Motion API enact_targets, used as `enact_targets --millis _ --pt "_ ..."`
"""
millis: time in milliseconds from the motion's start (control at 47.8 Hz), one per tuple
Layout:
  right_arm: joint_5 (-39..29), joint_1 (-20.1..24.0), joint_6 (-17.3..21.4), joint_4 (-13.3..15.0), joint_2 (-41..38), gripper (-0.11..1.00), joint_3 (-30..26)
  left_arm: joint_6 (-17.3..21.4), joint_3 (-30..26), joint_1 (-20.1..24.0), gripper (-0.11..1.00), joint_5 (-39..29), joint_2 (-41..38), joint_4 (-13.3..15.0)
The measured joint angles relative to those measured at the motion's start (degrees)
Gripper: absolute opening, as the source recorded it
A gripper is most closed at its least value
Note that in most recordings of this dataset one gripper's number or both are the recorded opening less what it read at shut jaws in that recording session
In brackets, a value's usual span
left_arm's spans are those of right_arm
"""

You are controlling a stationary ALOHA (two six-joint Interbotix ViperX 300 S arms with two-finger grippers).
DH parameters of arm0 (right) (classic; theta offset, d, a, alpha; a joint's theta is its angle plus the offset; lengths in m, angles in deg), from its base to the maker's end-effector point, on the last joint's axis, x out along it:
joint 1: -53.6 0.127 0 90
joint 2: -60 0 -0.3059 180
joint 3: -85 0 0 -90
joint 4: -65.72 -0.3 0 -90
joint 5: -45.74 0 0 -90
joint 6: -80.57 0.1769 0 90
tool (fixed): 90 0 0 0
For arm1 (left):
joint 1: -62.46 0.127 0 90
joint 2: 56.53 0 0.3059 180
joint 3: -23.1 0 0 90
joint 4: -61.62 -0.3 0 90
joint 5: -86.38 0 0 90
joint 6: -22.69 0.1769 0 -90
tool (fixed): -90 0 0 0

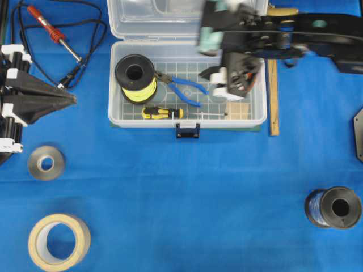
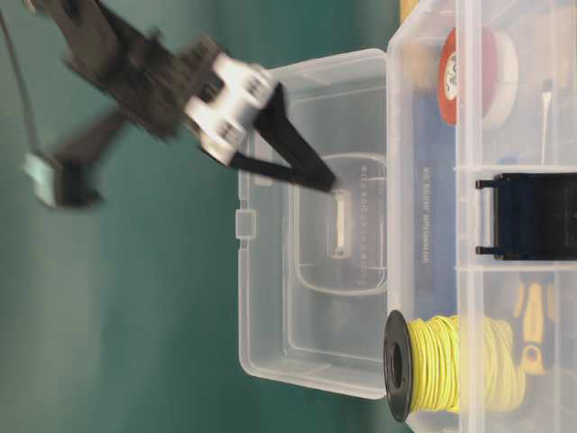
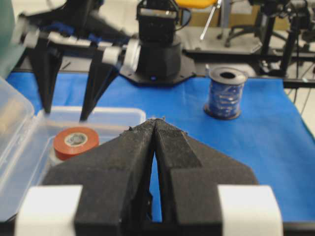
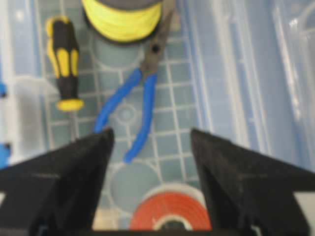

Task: Pick the nipper from the toolbox among several items.
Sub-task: 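Reach the right gripper over the blue-handled pliers in the toolbox, then lower the right gripper and close it on the pliers' blue handles, then lift the pliers out and carry them toward the front of the table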

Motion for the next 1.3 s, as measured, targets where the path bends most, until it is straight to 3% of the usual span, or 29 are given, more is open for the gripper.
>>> enact_targets --millis 314,691,837,983,1297 --pt "-2.0 -1.2 0.0 -0.1 -13.9 0.64 -5.6 -0.1 0.3 0.0 0.00 -0.1 -1.0 0.0" --pt "-1.9 -1.2 0.0 -1.0 -19.2 0.62 -5.9 -0.2 0.4 0.0 0.00 -1.0 -1.1 0.1" --pt "-1.4 -1.1 0.0 -1.0 -20.2 0.49 -6.2 -0.2 0.4 0.0 0.00 -1.2 -1.1 0.1" --pt "-0.8 -1.0 0.2 -1.0 -20.5 0.13 -6.4 -0.2 0.4 0.0 0.00 -1.8 -0.9 0.1" --pt "-0.6 -1.1 0.6 -0.9 -17.8 0.13 -6.2 -0.2 0.4 0.0 0.00 -2.0 -0.6 0.2"
